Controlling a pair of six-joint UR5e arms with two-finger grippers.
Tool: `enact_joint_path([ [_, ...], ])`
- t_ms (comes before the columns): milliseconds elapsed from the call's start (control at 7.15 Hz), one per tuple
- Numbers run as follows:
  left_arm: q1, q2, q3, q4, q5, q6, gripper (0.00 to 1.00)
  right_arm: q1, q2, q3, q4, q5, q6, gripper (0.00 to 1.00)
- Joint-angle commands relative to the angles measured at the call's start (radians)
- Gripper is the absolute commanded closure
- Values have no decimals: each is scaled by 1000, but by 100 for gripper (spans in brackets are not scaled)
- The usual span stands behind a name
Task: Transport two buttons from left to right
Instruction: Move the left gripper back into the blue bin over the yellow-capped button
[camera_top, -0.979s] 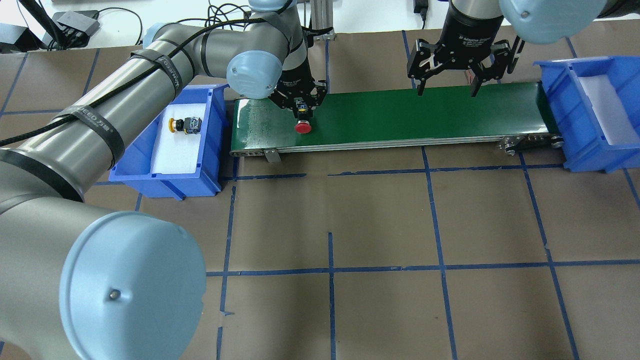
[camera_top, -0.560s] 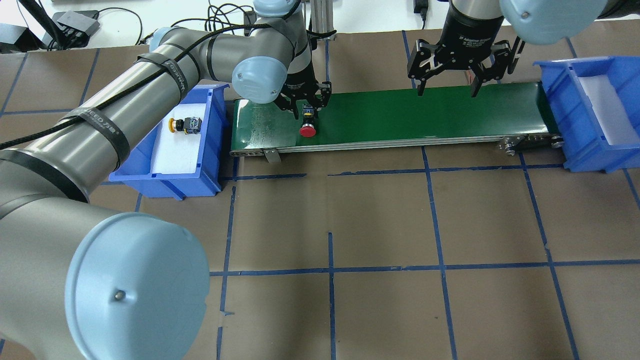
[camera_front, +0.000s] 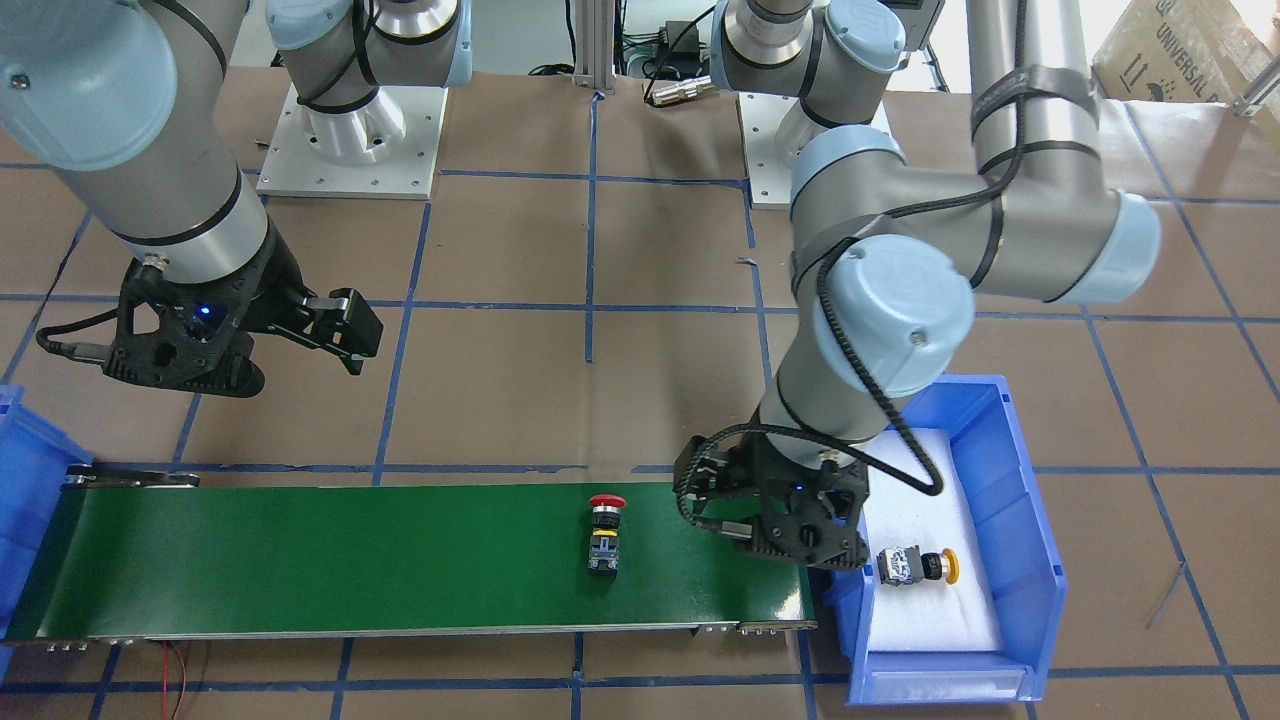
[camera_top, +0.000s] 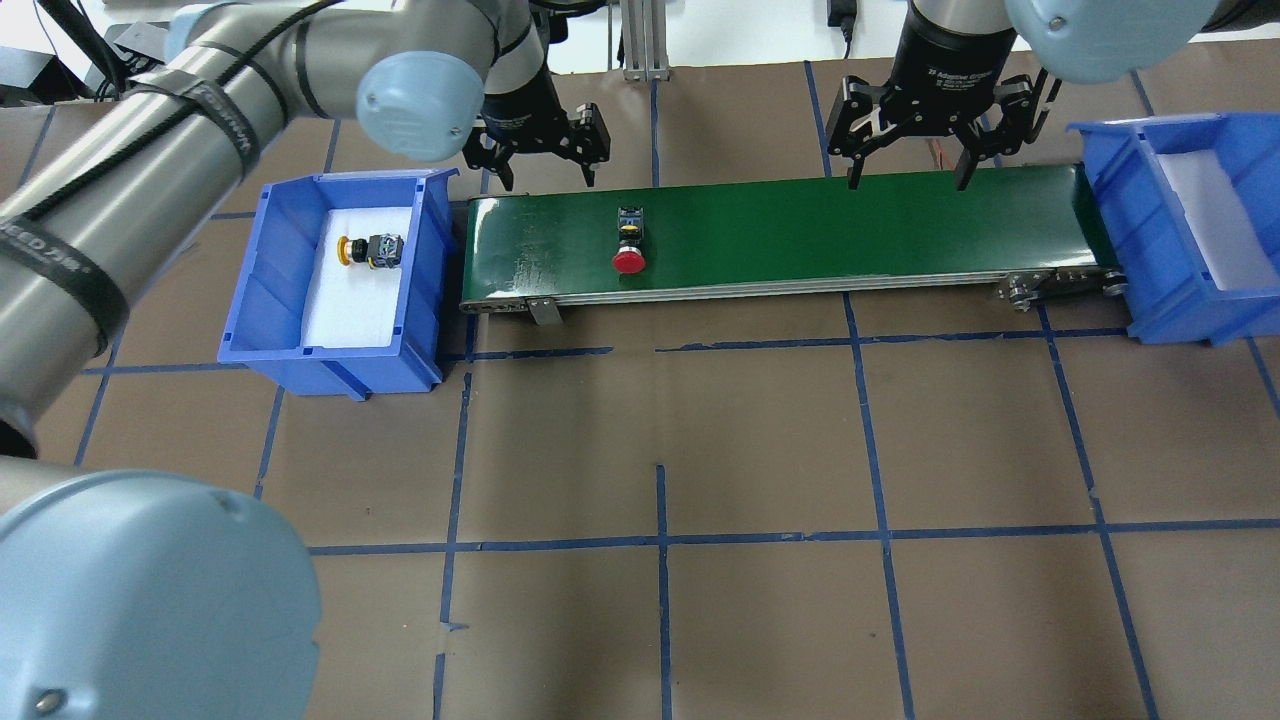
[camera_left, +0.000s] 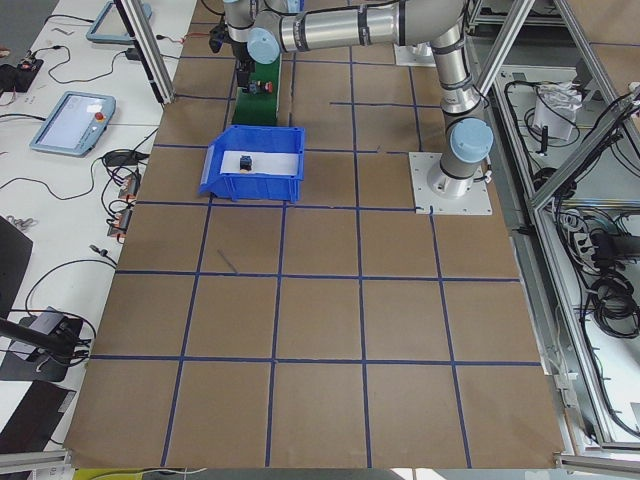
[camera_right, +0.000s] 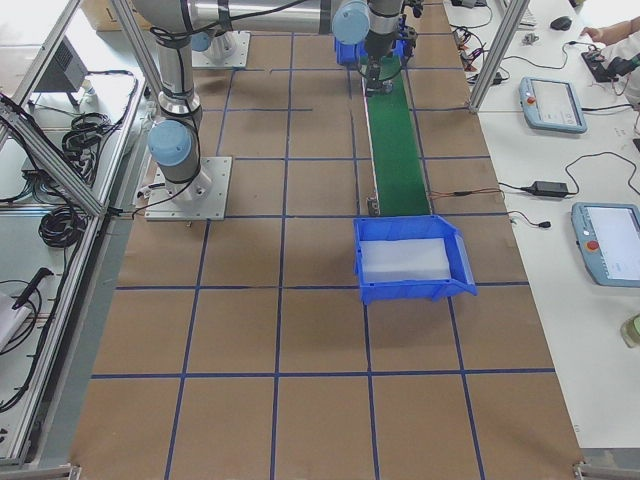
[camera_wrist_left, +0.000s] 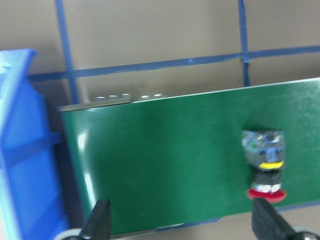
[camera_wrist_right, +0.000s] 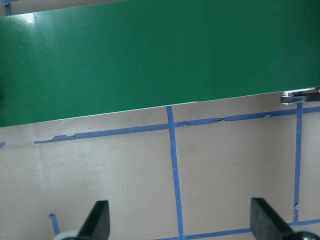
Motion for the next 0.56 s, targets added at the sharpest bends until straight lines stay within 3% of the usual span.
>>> enact_joint_path([
  [0,127,39,-51,-11,0,341,0,0,5,7,-46,6,-2,0],
  [420,238,12,-64,-12,15,835,0,-4,42,6,-129,7,-14,0],
])
